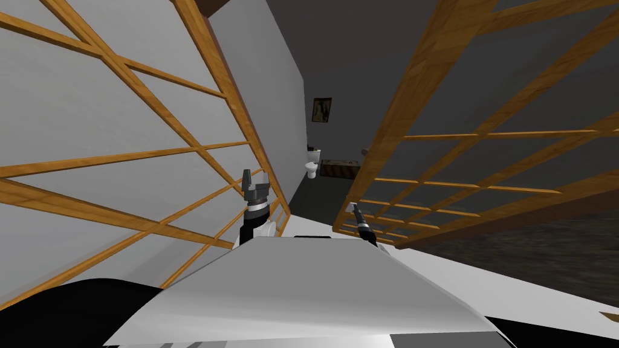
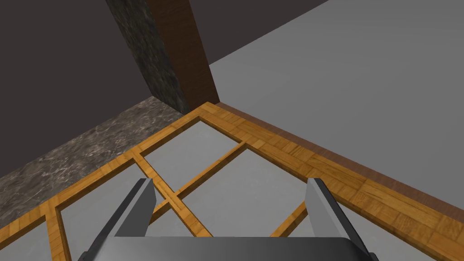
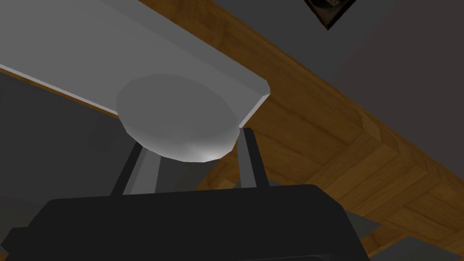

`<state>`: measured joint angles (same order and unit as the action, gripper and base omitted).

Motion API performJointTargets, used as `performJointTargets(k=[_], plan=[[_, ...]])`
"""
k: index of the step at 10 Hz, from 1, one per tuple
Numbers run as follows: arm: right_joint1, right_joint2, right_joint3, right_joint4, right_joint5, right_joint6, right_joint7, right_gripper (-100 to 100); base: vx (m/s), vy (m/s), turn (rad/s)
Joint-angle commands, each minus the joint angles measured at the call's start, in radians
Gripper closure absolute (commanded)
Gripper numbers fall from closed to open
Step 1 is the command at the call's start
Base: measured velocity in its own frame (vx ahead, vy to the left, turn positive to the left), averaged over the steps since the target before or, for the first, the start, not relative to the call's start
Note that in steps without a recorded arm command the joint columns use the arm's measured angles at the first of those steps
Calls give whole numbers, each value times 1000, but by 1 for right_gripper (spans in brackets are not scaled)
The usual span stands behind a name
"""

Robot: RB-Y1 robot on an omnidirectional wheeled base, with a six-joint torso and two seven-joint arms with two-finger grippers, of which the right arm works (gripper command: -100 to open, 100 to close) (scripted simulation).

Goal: Pull the door open

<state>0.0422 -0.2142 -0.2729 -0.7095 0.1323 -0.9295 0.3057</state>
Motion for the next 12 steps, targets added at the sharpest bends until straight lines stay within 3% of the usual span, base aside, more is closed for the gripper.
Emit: performJointTargets(k=[1, 4, 6, 12], plan=[[-4, 6, 19, 5, -16, -1, -50, 100, -33, -16, 28], [-6, 3, 28, 7, -33, 0, -99, 100, -26, -12, 37], [-9, -1, 46, 10, -67, 3, -168, 100, -42, -16, 55], [-14, -8, 73, 15, -119, 6, -307, 100, -35, -16, 46]])
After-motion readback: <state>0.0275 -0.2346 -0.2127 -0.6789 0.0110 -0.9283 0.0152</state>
